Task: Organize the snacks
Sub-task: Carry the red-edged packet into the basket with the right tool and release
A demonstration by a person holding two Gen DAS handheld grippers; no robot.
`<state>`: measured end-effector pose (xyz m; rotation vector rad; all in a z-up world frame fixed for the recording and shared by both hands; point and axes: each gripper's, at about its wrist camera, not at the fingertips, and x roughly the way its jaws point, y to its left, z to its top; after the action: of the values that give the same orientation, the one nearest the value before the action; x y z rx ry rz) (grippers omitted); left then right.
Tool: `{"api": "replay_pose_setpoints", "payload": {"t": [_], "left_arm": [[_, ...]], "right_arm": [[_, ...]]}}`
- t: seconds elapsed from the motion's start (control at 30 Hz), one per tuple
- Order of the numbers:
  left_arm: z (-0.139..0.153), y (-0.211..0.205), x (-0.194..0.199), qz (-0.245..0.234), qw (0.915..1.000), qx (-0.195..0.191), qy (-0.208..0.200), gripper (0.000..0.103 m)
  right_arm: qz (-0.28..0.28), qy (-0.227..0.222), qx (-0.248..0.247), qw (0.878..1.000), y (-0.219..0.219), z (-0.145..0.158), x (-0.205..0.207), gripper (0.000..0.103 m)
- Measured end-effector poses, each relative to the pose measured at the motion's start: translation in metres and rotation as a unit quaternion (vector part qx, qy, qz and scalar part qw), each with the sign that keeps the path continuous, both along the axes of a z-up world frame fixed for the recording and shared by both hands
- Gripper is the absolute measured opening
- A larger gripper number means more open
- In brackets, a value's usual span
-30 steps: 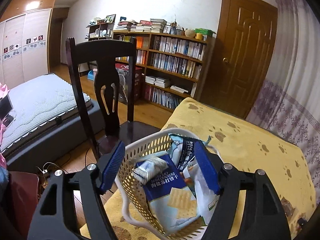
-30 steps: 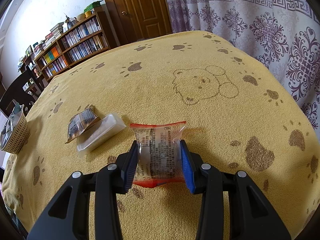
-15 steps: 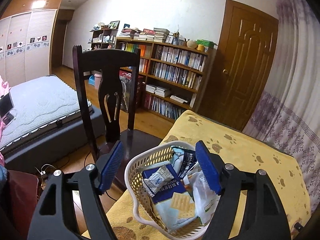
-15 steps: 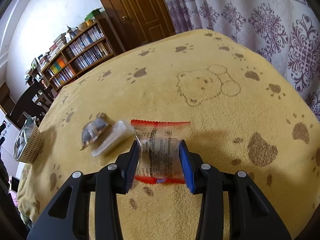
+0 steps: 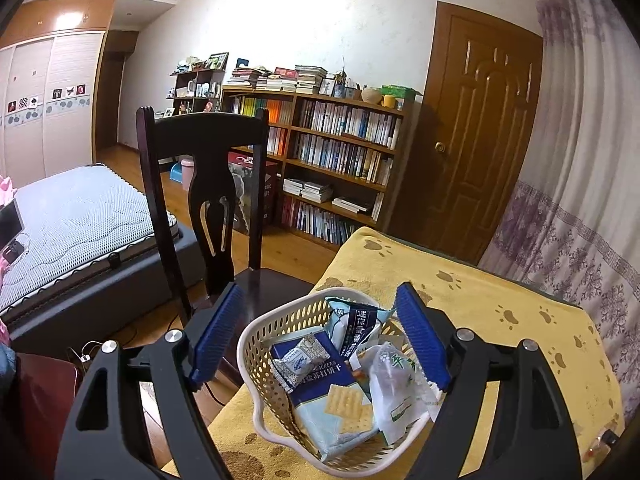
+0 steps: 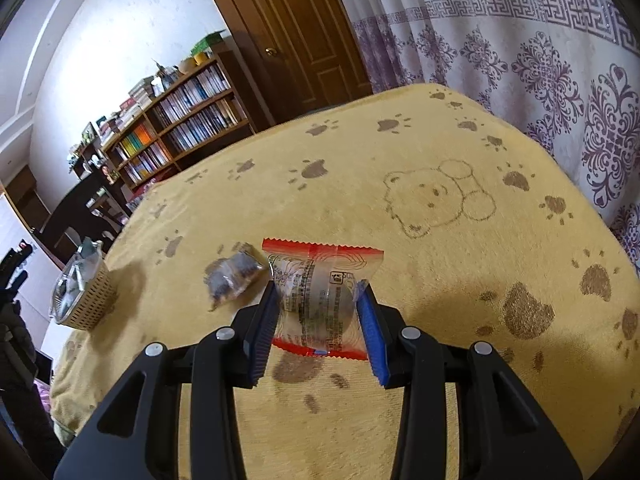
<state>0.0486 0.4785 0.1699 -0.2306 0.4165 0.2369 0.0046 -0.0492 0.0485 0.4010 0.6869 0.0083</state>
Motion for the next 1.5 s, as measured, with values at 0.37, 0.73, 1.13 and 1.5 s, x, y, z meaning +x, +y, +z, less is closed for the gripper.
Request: {"api": "replay_pose_setpoints", "payload": {"t": [0.37,0.73,1.13,1.5], "left_arm": [[0.01,0.002,-0.012,-0.01,0.9998,-0.003,-0.019,0.08],[0.023,0.031,-0.032,0.004,0.9987,-0.019,-0.048,0.082],[0.033,0.062,-0.046,0.036,0.9963,-0.034,-0.071,0.082],[0.034,0.073,-0.047,0.045,0.9951,-0.045,-0.077,0.083]], "right_arm": [[0.067,-0.045,0.011,0.997,0.046,0.039,-0.003,0.04],[0.195,-0.079,-0.028,0.977,0.168,0.093,0.029,0.04],[0.322,-0.038,-0.084,0.942,0.333,0.099,0.071,0.04],[0.371,-0.008,-0.145,0.917,0.418,0.084,0.093,0.04]]}}
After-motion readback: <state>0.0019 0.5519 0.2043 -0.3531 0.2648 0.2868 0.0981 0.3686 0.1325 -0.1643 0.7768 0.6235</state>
